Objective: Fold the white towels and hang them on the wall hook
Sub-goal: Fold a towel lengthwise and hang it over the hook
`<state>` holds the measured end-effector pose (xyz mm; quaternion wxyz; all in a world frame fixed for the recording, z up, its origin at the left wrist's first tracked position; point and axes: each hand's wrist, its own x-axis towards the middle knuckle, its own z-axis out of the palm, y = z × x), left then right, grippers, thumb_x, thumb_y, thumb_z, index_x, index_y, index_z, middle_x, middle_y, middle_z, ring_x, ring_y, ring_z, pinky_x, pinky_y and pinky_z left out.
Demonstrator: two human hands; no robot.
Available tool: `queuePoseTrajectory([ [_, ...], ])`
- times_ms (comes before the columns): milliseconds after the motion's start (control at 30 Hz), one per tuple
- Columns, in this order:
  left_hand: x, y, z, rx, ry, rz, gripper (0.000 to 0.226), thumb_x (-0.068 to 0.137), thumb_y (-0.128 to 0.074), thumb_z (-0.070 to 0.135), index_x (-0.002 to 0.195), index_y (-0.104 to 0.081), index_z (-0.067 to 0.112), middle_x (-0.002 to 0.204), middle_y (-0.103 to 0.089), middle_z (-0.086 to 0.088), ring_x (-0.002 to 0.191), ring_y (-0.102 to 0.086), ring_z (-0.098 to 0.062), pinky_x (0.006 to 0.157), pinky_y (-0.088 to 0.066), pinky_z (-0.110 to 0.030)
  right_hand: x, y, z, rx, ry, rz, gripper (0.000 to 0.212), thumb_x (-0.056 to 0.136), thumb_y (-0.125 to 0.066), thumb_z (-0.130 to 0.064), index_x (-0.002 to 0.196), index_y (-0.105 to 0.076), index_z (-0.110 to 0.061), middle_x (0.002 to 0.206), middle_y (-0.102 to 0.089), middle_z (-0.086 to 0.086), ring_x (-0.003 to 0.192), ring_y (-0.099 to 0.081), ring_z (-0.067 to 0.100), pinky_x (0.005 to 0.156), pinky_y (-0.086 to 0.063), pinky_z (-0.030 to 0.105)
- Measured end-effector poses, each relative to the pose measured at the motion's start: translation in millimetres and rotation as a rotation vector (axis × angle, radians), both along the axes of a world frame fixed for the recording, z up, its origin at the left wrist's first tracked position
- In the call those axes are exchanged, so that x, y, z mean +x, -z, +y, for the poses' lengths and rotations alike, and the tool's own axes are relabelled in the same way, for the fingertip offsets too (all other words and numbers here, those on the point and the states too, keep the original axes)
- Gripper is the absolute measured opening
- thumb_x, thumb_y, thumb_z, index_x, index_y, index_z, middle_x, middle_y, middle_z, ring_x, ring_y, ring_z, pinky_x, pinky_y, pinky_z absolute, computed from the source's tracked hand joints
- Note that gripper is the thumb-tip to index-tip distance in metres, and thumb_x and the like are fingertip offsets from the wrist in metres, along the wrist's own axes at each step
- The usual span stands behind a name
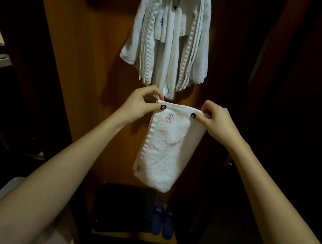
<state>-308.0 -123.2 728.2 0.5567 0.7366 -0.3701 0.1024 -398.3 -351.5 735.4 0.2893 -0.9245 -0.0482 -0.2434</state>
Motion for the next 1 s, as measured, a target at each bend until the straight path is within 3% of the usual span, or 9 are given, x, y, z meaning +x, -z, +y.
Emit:
queuePoseTrajectory([
  [200, -9.1, -5.2, -8.9, 0.060, -0.016, -0.021, 0.019, 0.075, -0.074, 0.002, 0.079, -0.061, 0.014, 0.078, -0.061, 0.001, 0.073, -0.059, -0.006, 0.069, -0.047, -0.021, -2.3, -0.8, 0.4, -0.080, 0.029, -0.038, 0.011, 0.089, -0.060, -0.017, 0.096, -0.054, -0.010, 0.082, -0.063, 0.010, 0.073, -0.059, 0.028, 0.067, -0.051, 0.048],
  [300, -10.8, 0.2, -12.1, 0.132, -0.162, -0.080, 0.018, 0.073, -0.074, 0.010, 0.073, -0.059, 0.019, 0.074, -0.064, 0.000, 0.074, -0.063, -0.016, 0.067, -0.048, -0.032, -10.8, -2.4, -0.6, 0.041, -0.194, 0.005, 0.036, 0.085, -0.060, -0.004, 0.114, -0.066, -0.026, 0.103, -0.070, -0.008, 0.079, -0.063, 0.007, 0.074, -0.052, 0.024],
  [367, -12.3, 1.6, -12.5, 0.158, -0.216, -0.065, 0.022, 0.071, -0.076, 0.011, 0.067, -0.057, 0.022, 0.073, -0.066, -0.002, 0.077, -0.063, -0.020, 0.069, -0.049, -0.035, -15.1, -3.6, -1.7, 0.045, -0.276, 0.073, 0.034, 0.085, -0.061, -0.003, 0.104, -0.072, -0.028, 0.099, -0.070, -0.018, 0.084, -0.062, -0.003, 0.077, -0.047, 0.014],
  [500, -14.6, -1.4, -14.4, 0.164, -0.165, 0.094, 0.021, 0.072, -0.081, 0.010, 0.064, -0.063, 0.017, 0.078, -0.069, -0.010, 0.074, -0.062, -0.014, 0.075, -0.051, -0.036, -15.3, -9.3, -6.4, 0.058, -0.279, 0.309, 0.015, 0.079, -0.077, -0.018, 0.090, -0.071, -0.026, 0.087, -0.073, 0.002, 0.085, -0.068, 0.015, 0.084, -0.052, 0.039],
  [600, -20.3, -5.0, -17.8, 0.109, -0.088, 0.196, 0.016, 0.075, -0.078, 0.006, 0.068, -0.064, 0.007, 0.077, -0.069, -0.014, 0.071, -0.065, -0.015, 0.073, -0.057, -0.037, -18.3, -11.2, -4.2, 0.066, -0.325, 0.464, 0.027, 0.081, -0.074, -0.008, 0.106, -0.067, -0.014, 0.086, -0.075, -0.003, 0.088, -0.071, 0.013, 0.087, -0.054, 0.035],
  [700, -24.3, -8.2, -21.7, 0.085, -0.081, 0.183, 0.017, 0.075, -0.078, 0.004, 0.067, -0.064, 0.010, 0.075, -0.070, -0.007, 0.071, -0.066, -0.013, 0.071, -0.058, -0.032, -19.4, -14.9, 2.3, -0.006, -0.300, 0.311, 0.011, 0.086, -0.068, -0.007, 0.093, -0.071, -0.014, 0.078, -0.075, -0.001, 0.081, -0.071, 0.022, 0.080, -0.053, 0.044],
  [767, -24.7, -9.5, -24.0, 0.035, -0.067, 0.190, 0.019, 0.074, -0.077, 0.001, 0.066, -0.063, 0.012, 0.075, -0.068, -0.006, 0.069, -0.066, -0.011, 0.070, -0.058, -0.030, -19.5, -18.0, 6.8, -0.033, -0.284, 0.193, 0.004, 0.085, -0.071, -0.014, 0.086, -0.073, -0.017, 0.077, -0.071, 0.001, 0.077, -0.066, 0.024, 0.073, -0.050, 0.038],
  [900, -26.7, -12.7, -27.9, -0.062, -0.013, 0.213, 0.022, 0.075, -0.074, -0.005, 0.066, -0.062, 0.011, 0.070, -0.065, -0.001, 0.062, -0.064, -0.003, 0.058, -0.055, -0.020, -15.2, -24.6, 12.1, -0.021, -0.249, 0.082, 0.009, 0.081, -0.077, -0.026, 0.084, -0.070, -0.020, 0.103, -0.056, -0.001, 0.089, -0.055, 0.010, 0.077, -0.045, 0.023],
  [1000, -30.2, -15.3, -32.5, -0.131, 0.029, 0.266, 0.020, 0.076, -0.072, -0.004, 0.067, -0.065, 0.012, 0.069, -0.067, 0.001, 0.061, -0.065, -0.002, 0.056, -0.053, -0.017, -11.6, -29.0, 15.7, -0.002, -0.233, 0.115, 0.018, 0.081, -0.077, -0.028, 0.079, -0.067, -0.013, 0.080, -0.062, -0.003, 0.067, -0.053, 0.002, 0.064, -0.041, 0.027],
])
